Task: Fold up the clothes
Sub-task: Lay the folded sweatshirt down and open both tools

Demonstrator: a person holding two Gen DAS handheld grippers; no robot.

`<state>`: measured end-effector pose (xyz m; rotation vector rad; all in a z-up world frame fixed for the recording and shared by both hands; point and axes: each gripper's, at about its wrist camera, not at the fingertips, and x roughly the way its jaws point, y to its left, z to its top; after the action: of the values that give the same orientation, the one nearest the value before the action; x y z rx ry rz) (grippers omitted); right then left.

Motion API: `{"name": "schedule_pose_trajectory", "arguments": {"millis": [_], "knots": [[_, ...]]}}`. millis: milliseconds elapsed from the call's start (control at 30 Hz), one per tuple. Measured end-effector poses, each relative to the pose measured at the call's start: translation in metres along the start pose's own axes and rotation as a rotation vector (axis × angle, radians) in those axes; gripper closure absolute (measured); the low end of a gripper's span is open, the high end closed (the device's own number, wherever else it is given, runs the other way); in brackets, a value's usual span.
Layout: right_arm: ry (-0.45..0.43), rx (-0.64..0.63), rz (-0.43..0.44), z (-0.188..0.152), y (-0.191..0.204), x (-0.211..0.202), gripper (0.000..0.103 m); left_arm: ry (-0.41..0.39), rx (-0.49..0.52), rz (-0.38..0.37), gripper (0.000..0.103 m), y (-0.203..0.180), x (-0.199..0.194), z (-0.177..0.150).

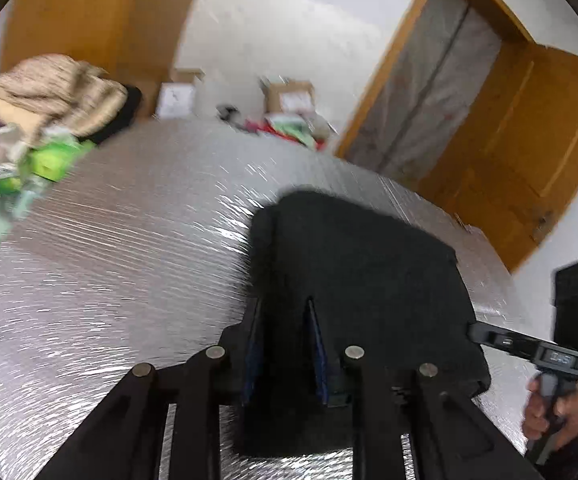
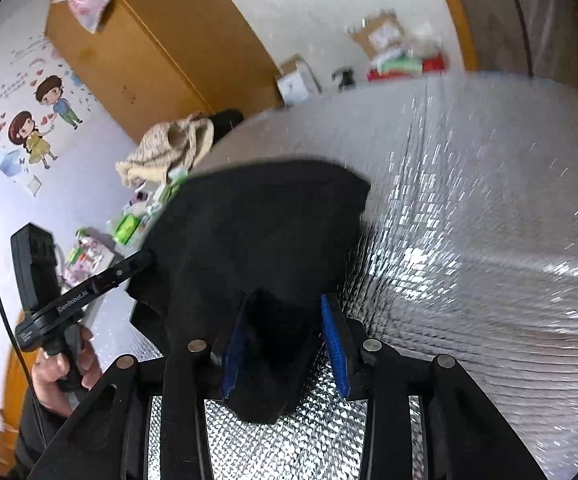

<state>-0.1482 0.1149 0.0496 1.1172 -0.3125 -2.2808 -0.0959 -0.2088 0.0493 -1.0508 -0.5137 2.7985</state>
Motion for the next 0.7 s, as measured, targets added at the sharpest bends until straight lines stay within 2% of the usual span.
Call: {"name": "schedule_pose_trajectory", "arguments": {"millis": [67,167,267,367,467,700], "knots": [[-0.050,-0.033,0.002,-0.002,0.014,-0.011,0.066,-0.046,-0.026,0.006,0.080,-0.002,-0.015,-0.002],[-0.070,-0.095,-0.007,-0.011,0.036,-0.011,0.066,-0.066,0.025,0.007,0.080,-0.021,-0.021,-0.007],[-0.012,-0.142,-0.050,-0.028,0.048,0.011,0.068,-0.033,0.128,0.046,0.080,-0.046,-0.008,-0.020],[0.015,-0.143,-0.103,-0.038,0.045,0.026,0.068,0.021,0.149,0.091,0.080,-0.052,0.014,-0.030],[0.008,-0.131,-0.097,-0.038,0.045,0.017,0.069,0.036,0.148,0.126,0.080,-0.053,0.021,-0.036],[-0.030,-0.140,-0.072,-0.053,0.060,-0.019,0.069,-0.016,0.163,0.176,0.079,-0.071,-0.008,-0.043]]}}
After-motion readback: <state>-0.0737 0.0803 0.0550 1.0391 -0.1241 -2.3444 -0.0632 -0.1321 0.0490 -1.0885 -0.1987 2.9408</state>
